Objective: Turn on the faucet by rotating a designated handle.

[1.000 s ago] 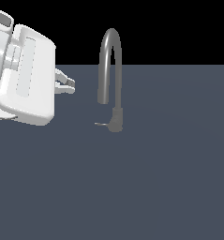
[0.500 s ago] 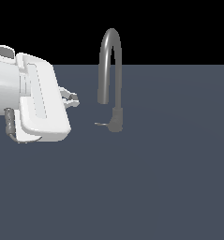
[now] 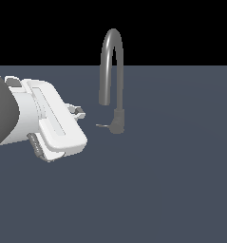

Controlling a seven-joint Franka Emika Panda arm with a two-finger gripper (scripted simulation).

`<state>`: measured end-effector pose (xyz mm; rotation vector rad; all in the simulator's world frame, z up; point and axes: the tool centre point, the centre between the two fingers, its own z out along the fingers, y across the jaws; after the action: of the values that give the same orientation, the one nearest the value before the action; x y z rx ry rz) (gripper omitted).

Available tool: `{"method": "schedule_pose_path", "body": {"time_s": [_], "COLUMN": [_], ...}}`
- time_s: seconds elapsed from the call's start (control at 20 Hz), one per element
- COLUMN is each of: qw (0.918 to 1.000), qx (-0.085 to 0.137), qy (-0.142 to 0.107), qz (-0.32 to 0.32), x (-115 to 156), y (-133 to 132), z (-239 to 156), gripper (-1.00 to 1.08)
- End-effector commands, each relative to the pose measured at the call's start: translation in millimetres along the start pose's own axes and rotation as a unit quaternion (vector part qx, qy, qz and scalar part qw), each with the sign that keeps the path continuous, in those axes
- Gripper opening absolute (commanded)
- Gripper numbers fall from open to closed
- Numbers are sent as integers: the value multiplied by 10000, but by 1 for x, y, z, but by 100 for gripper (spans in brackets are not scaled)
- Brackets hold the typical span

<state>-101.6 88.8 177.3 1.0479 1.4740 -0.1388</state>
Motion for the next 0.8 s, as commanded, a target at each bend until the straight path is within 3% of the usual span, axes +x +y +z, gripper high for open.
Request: {"method": "schedule_pose_path", "body": {"time_s": [0.0,0.35,0.75], "qw": [9996,9945,9818], "qx": [-204,-746,-1342], "qy": [-25,-104,-201], "qz": [-192,-728,-1331], "x": [7,24,41], "y": [-3,-14,-27], "z": [5,20,39], "gripper": [-100,-100,-100]}}
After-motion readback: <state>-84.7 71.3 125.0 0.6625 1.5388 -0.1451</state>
